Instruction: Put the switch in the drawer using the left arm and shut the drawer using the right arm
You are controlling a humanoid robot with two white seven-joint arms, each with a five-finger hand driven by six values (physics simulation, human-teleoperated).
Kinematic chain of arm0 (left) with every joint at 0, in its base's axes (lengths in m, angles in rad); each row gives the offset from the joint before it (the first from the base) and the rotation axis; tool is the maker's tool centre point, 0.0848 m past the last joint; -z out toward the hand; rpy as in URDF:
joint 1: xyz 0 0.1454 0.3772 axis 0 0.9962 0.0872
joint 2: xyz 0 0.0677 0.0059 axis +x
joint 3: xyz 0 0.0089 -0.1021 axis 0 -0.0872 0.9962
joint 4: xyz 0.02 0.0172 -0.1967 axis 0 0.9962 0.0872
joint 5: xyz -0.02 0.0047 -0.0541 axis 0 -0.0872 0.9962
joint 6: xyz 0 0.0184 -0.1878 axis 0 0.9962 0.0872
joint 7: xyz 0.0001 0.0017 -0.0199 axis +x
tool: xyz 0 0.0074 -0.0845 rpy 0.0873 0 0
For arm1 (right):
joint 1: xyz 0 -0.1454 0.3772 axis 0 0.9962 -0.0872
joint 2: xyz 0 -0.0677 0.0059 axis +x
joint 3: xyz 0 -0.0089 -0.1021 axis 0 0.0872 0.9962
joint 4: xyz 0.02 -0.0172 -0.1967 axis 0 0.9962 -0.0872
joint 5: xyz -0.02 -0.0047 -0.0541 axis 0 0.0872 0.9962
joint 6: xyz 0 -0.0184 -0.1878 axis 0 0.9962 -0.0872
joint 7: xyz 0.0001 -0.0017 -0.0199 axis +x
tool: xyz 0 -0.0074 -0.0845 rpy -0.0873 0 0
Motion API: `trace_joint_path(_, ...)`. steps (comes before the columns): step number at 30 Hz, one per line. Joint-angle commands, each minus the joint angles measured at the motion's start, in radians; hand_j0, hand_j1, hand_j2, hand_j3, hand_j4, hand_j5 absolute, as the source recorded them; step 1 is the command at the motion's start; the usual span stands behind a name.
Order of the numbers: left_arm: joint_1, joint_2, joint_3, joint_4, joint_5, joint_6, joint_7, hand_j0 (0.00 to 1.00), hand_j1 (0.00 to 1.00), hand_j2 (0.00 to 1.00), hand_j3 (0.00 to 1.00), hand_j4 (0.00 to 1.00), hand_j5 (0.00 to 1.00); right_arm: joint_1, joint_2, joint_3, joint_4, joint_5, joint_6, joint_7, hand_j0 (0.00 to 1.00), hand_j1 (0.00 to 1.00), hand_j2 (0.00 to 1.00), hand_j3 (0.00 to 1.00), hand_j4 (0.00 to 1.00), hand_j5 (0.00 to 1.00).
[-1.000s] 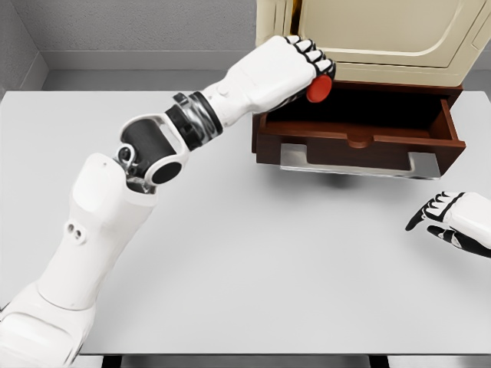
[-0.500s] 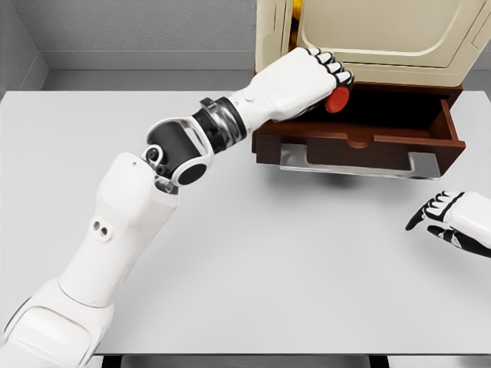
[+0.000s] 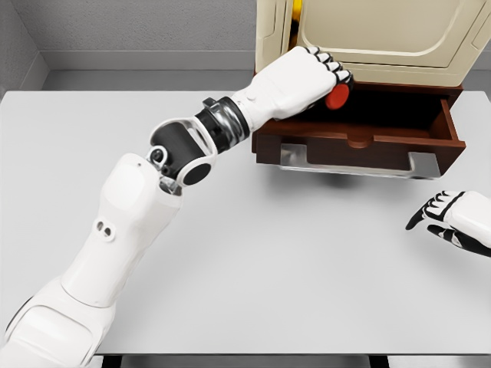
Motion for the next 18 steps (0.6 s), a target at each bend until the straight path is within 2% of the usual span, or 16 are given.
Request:
trace_joint_path(1, 0.000, 0.000, -0.004, 0.000, 0.001, 0.019, 0.001, 0.66, 0.66, 0.66, 0.66, 0.66, 0.66, 0.000, -0.002, 0.001, 0.000, -0.007, 0.001, 0.000, 0.53, 0.53, 0.53, 0.53, 0.53, 0.53)
trace_joint_path(18, -0.002, -0.002, -0.020, 0.000, -0.001, 0.019, 0.001, 0.69, 0.69, 0.69, 0.69, 0.69, 0.69, -0.012, -0.002, -0.001, 0.000, -0.007, 0.001, 0.000, 0.54, 0.54, 0.54, 0.54, 0.54, 0.54)
